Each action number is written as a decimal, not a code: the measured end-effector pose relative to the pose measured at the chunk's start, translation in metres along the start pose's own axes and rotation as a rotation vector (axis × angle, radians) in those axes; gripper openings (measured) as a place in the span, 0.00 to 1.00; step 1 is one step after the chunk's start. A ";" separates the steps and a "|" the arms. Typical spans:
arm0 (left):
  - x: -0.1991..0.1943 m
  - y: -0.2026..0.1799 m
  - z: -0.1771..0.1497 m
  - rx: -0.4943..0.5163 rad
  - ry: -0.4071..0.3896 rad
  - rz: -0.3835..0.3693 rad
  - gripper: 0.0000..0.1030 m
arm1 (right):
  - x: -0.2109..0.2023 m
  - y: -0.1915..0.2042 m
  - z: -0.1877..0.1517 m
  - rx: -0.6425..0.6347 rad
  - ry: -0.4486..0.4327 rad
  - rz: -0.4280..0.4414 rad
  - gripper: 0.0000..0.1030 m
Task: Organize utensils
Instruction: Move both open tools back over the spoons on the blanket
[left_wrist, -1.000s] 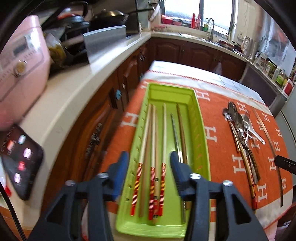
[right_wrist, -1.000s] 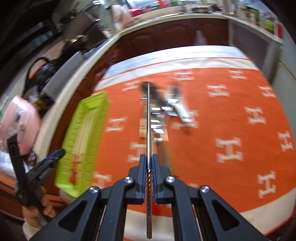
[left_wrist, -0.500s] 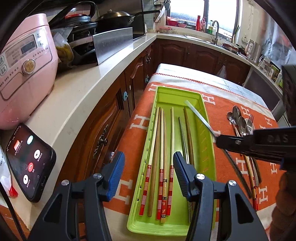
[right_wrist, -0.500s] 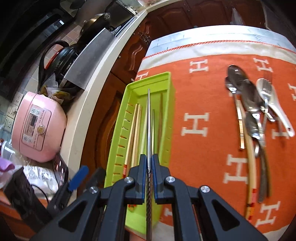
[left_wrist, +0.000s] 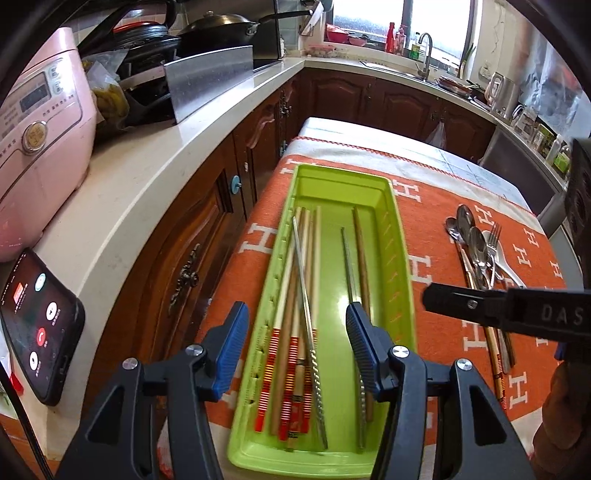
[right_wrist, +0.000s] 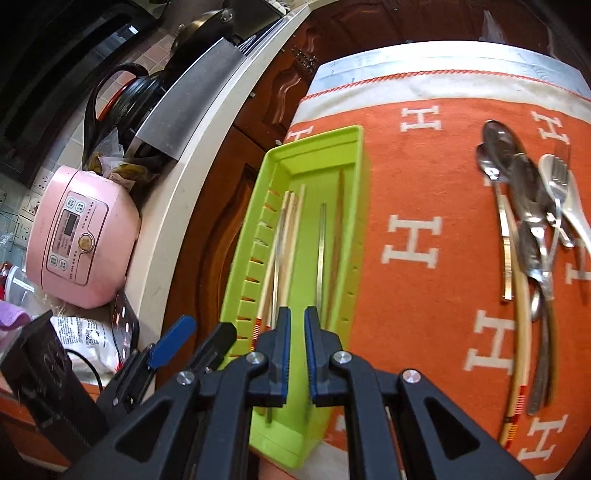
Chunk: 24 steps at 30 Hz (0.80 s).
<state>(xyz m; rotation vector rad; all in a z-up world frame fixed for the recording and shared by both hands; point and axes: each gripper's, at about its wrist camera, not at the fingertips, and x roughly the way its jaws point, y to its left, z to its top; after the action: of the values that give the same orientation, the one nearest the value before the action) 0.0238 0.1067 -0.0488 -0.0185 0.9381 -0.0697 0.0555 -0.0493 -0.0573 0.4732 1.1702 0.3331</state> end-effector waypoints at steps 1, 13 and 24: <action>-0.001 -0.003 0.000 0.006 0.001 -0.004 0.52 | -0.005 -0.004 -0.002 -0.006 -0.011 -0.011 0.07; -0.018 -0.070 0.004 0.119 -0.012 -0.066 0.63 | -0.077 -0.070 -0.033 -0.020 -0.136 -0.113 0.07; -0.008 -0.128 0.021 0.148 0.033 -0.214 0.64 | -0.128 -0.119 -0.025 0.028 -0.241 -0.138 0.07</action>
<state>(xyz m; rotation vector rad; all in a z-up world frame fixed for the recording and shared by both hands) 0.0296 -0.0211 -0.0244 0.0193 0.9593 -0.3379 -0.0130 -0.2086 -0.0246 0.4419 0.9674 0.1357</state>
